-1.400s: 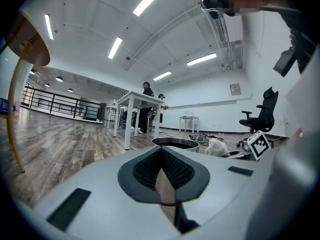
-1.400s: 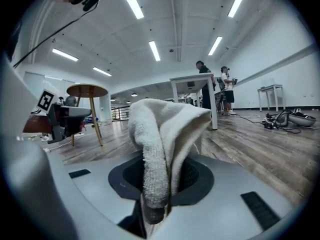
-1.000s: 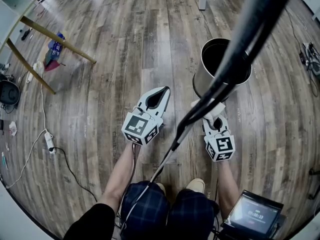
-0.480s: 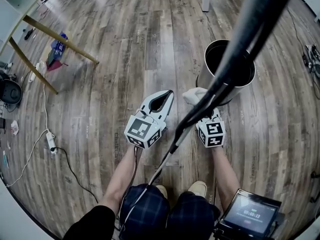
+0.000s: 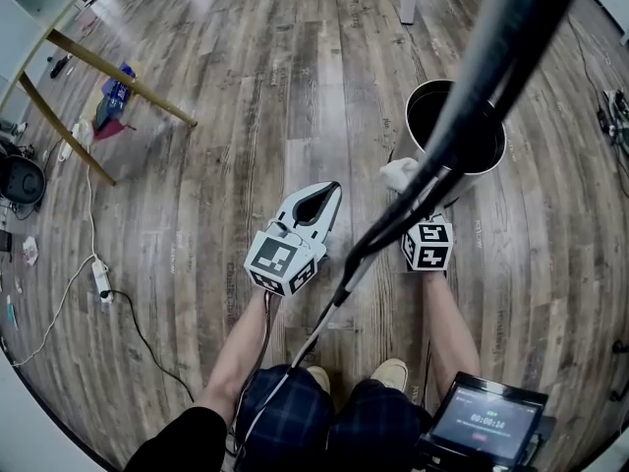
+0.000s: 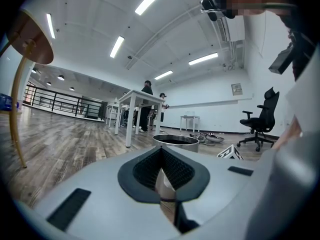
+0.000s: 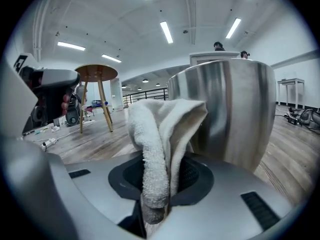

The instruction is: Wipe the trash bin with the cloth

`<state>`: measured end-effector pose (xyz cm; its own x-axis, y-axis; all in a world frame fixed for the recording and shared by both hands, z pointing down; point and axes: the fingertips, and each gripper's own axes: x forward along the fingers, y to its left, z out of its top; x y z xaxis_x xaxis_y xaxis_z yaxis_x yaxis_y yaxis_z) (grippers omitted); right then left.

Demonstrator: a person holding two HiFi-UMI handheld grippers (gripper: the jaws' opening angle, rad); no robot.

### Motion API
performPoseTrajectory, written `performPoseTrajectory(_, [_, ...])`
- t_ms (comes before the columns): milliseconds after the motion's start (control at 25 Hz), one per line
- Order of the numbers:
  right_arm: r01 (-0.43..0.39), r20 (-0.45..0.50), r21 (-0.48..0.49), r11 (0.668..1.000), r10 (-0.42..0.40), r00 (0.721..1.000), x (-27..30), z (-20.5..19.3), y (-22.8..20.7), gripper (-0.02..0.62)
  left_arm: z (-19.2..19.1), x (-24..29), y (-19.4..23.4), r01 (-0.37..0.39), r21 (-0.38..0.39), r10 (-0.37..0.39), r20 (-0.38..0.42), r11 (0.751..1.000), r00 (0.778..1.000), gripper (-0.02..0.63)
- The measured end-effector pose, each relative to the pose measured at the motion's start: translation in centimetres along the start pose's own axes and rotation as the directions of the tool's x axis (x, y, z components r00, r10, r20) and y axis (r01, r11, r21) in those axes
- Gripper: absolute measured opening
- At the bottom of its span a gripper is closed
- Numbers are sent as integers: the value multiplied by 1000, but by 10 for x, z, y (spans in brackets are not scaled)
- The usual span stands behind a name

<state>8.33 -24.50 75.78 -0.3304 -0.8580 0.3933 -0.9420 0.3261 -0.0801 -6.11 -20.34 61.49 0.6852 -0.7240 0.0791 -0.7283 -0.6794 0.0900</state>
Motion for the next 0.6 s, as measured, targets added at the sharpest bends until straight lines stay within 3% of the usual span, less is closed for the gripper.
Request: performPoseTrajectory(600, [120, 39, 41, 992, -122, 992, -56, -26, -69, 92, -12, -3, 2, -2, -4, 2, -23, 1000, 1000, -3])
